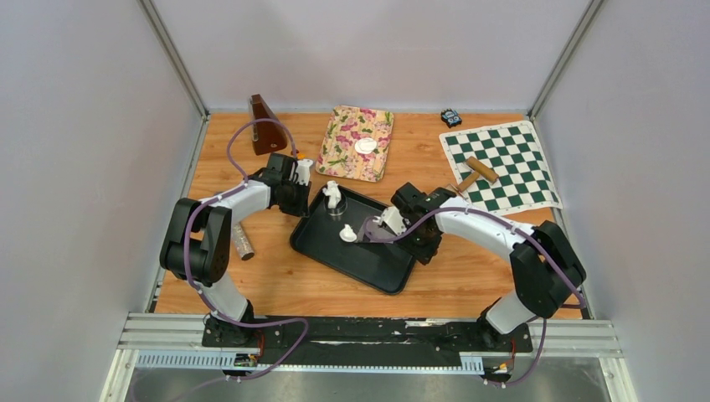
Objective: Roll out the dumpling wrappers from the dough
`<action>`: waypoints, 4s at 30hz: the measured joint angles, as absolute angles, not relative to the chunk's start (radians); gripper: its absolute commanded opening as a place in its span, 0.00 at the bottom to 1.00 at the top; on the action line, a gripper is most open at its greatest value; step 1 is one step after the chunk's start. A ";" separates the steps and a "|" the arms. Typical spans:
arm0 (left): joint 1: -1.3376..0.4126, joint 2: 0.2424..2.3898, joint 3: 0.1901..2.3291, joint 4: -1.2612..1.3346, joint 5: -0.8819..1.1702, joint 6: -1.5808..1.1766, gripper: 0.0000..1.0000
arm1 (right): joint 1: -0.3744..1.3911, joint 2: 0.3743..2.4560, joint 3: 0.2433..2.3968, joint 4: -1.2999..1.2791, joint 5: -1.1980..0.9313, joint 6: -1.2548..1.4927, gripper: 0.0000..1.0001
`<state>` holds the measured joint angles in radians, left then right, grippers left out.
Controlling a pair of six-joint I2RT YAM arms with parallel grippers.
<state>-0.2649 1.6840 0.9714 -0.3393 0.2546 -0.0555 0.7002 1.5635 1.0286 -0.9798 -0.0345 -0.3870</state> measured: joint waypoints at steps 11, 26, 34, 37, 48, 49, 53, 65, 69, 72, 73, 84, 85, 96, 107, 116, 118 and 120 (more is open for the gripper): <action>-0.266 1.683 0.971 -0.339 0.248 -0.056 0.00 | 0.740 1.593 1.029 -1.024 -0.089 -0.351 0.00; -0.257 1.664 0.955 -0.328 0.198 -0.055 0.00 | 0.745 1.754 1.154 -1.014 -0.093 -0.273 0.00; -0.253 1.663 0.954 -0.324 0.185 -0.055 0.00 | 0.747 1.779 1.201 -1.028 -0.061 -0.271 0.00; -0.253 1.663 0.954 -0.324 0.185 -0.055 0.00 | 0.752 1.780 1.203 -1.030 -0.058 -0.271 0.00; -0.253 1.662 0.953 -0.325 0.188 -0.056 0.00 | 0.761 1.760 1.199 -0.886 0.022 -0.276 0.00; -0.253 1.662 0.952 -0.324 0.191 -0.056 0.00 | 0.761 1.760 1.198 -0.846 0.032 -0.275 0.00; -0.254 1.661 0.950 -0.324 0.200 -0.061 0.00 | 0.761 1.760 1.196 -0.743 0.059 -0.276 0.00; -0.254 1.661 0.950 -0.324 0.201 -0.063 0.00 | 0.761 1.605 1.077 -0.698 0.063 -0.342 0.00; -0.254 1.661 0.950 -0.324 0.200 -0.063 0.00 | 0.761 1.608 1.070 -0.701 0.080 -0.346 0.00; -0.254 1.660 0.950 -0.324 0.200 -0.063 0.00 | 0.761 1.641 1.062 -0.706 0.121 -0.346 0.00; -0.254 1.660 0.950 -0.325 0.200 -0.063 0.00 | 0.761 1.651 1.057 -0.707 0.133 -0.346 0.00; -0.258 1.652 0.947 -0.333 0.208 -0.063 0.00 | 0.735 1.660 1.037 -0.691 0.206 -0.346 0.00; -0.257 1.651 0.947 -0.333 0.210 -0.064 0.00 | 0.728 1.660 1.037 -0.690 0.209 -0.345 0.00; -0.258 1.650 0.944 -0.333 0.217 -0.067 0.00 | 0.727 1.668 1.042 -0.682 0.197 -0.376 0.00; -0.258 1.650 0.944 -0.333 0.218 -0.067 0.00 | 0.754 1.652 1.111 -0.683 0.163 -0.362 0.00; -0.258 1.650 0.944 -0.333 0.218 -0.067 0.00 | 0.811 1.707 1.118 -0.721 0.103 -0.346 0.00; -0.258 1.650 0.944 -0.333 0.219 -0.068 0.00 | 0.812 1.722 1.118 -0.727 0.098 -0.341 0.00; -0.258 1.650 0.944 -0.333 0.219 -0.070 0.00 | 0.811 1.742 1.119 -0.736 0.094 -0.337 0.00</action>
<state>-0.2584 1.6501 0.9440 -0.3328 0.2192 -0.0696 0.8112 1.7420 1.1187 -0.7364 0.0937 -0.3370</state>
